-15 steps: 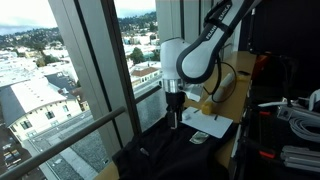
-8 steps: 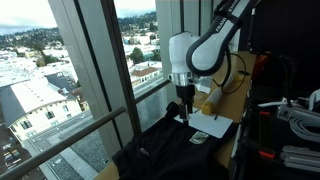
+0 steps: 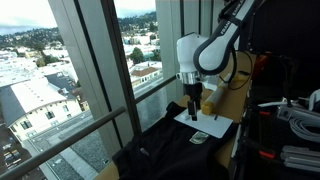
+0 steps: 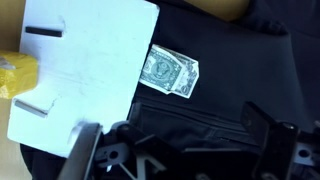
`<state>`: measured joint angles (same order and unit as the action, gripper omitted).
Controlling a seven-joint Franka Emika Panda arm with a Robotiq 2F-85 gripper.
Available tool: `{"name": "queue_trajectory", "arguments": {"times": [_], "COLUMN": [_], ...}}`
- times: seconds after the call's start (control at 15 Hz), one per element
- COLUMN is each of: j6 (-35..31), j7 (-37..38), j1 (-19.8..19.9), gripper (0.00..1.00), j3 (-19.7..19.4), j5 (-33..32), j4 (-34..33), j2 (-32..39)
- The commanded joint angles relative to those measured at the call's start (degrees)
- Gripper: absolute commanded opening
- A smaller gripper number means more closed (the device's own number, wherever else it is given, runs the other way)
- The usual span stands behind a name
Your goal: Close the zipper on the black jacket.
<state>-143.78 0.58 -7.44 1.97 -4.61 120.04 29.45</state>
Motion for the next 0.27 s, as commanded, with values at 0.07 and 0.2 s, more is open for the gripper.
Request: {"name": "queue_trajectory", "arguments": {"times": [0.07, 0.2], "j6": [0.2, 0.2], "j7": [0.2, 0.2], "j1": [0.3, 0.3], "gripper": [1.00, 1.00], "j3": [0.2, 0.2], "j5": [-0.6, -0.6], "j4": [-0.1, -0.1], "j2": [0.0, 0.0]}}
